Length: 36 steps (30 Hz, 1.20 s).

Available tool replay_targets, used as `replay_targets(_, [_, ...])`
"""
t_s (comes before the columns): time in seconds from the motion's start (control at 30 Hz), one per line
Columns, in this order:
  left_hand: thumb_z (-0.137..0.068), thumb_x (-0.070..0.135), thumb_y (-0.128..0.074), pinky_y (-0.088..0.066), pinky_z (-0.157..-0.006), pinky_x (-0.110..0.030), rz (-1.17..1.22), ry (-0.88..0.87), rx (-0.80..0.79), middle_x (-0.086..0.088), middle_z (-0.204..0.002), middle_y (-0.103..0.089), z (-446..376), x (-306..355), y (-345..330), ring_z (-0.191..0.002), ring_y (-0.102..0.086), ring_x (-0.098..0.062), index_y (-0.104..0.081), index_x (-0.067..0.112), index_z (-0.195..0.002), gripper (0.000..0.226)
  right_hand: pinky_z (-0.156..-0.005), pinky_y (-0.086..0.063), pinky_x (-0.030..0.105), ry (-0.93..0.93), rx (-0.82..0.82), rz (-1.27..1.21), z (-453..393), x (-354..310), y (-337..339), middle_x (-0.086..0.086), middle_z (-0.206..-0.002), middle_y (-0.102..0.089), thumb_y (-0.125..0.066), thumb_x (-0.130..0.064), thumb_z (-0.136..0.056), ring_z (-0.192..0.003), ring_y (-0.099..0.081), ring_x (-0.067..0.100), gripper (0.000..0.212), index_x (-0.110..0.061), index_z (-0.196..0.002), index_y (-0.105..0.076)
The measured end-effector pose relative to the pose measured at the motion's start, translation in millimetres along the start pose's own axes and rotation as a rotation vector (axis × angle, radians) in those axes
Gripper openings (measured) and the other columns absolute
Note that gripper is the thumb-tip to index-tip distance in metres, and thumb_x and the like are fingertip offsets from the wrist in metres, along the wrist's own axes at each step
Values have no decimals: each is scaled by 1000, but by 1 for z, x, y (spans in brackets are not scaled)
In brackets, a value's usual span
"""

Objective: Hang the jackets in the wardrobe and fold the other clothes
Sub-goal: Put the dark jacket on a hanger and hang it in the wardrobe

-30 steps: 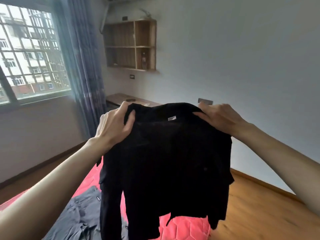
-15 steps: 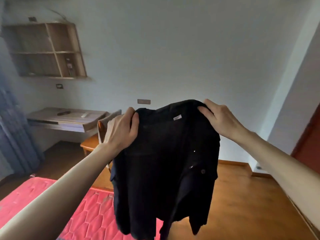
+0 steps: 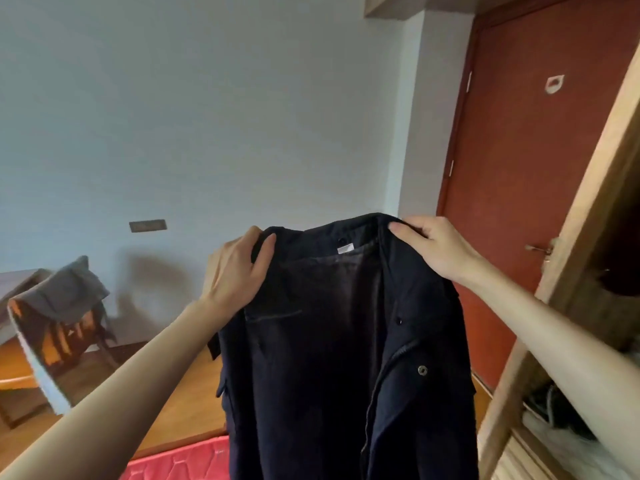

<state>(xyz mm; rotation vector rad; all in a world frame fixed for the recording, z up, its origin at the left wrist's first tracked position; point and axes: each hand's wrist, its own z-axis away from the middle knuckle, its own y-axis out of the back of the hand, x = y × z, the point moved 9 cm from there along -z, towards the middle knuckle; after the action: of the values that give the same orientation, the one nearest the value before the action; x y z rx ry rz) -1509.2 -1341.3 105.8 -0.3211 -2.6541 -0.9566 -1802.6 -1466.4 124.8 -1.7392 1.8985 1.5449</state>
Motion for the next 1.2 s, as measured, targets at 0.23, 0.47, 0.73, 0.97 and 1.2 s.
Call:
replay_targets(0.23, [-107, 41, -47, -32, -48, -35, 252, -104, -82, 2, -51, -44, -33, 62, -90, -47, -45, -21, -41, 14, -77, 41, -63, -37, 34, -172, 196, 74, 51, 32, 79, 3, -61, -43, -57, -56, -98, -57, -41, 22, 58, -7, -68, -51])
replay_targets(0.47, [-106, 51, -47, -40, -49, -41, 519, -214, -204, -1, -50, -43, -54, 133, -169, -47, -45, -23, -38, 19, -75, 46, -60, -35, 42, -368, 408, 190, 110, 52, 151, 8, -65, -35, -58, -56, -100, -59, -37, 23, 66, -1, -67, -45])
replay_targets(0.73, [-96, 69, -44, -46, -54, -39, 682, -357, -311, -2, -51, -51, -76, 215, -219, -52, -53, -20, -46, 16, -74, 58, -61, -28, 39, -467, 579, 326, 158, 48, 212, 8, -68, -36, -57, -59, -100, -62, -35, 22, 70, 4, -75, -38])
replay_targets(0.97, [-103, 59, -48, -41, -57, -38, 772, -505, -328, 3, -53, -47, -93, 310, -240, -54, -52, -17, -38, 20, -71, 51, -64, -28, 39, -543, 713, 398, 208, 35, 270, 8, -71, -37, -57, -59, -100, -65, -35, 22, 71, 6, -79, -37])
replay_targets(1.2, [-106, 60, -29, -44, -65, -45, 885, -491, -354, 1, -54, -46, -91, 402, -250, -59, -48, -32, -34, 25, -66, 53, -56, -29, 31, -553, 828, 496, 255, 17, 332, 8, -71, -39, -55, -55, -102, -64, -38, 20, 70, 11, -82, -44])
